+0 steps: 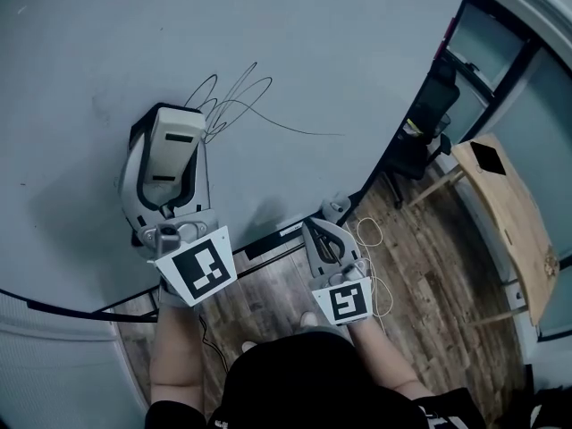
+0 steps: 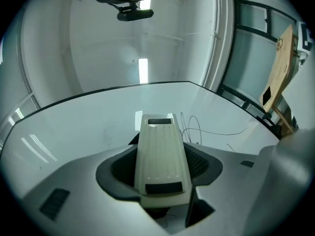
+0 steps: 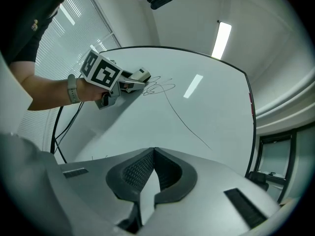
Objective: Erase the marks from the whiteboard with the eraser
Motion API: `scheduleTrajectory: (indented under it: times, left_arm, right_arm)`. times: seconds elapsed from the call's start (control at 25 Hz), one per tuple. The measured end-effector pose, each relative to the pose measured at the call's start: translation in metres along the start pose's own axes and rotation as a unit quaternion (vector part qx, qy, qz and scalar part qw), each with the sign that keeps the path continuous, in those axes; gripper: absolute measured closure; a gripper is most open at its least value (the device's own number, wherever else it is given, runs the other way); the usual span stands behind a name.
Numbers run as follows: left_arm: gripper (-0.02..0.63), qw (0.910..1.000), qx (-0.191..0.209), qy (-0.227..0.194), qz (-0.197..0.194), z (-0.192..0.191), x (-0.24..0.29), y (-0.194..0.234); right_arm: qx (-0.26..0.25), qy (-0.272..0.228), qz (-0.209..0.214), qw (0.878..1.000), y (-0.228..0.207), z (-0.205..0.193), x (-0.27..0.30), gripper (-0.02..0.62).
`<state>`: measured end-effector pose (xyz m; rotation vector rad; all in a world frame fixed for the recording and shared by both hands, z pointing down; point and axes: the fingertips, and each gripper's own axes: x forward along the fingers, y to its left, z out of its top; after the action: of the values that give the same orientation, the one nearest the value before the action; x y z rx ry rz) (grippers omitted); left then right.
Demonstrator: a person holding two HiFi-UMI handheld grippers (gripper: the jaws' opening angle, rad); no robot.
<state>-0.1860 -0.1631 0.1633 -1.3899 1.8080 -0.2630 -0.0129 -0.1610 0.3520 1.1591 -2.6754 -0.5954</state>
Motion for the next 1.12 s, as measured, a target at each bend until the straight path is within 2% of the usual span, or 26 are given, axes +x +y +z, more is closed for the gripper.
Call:
scheduleTrajectory:
  times: [0.36,0.64,0.92,1.12]
  left_arm:
    - [0.341,0.9989,0.040,-0.025,-0.005,0.027,0.029,-0.028]
    - [0.341,0.9950,0.090,-0.040,-0.017,0.020,0.023,-0.034]
    - [0.341,0.9963,0.081,-0.021,-0.019,0.005,0.015,-0.035]
    - [0.341,0.9968,0.078,0.005,-0.015,-0.030,-0.014,-0.028]
  right_arm:
    - [0.012,-0.003,-0.015,1.000,-0.022,-0.007,-0.002,0.566]
    - [0.019,-0.004,0.016,1.000,-0.007,-0.012,0.016,0.568]
    - [0.029,-0.013,0.061,0.998,0.002,-0.004,0.037,0.567]
    - [0.030,-0.011,0.095,0.995,0.033,-0.011,0.047,0.568]
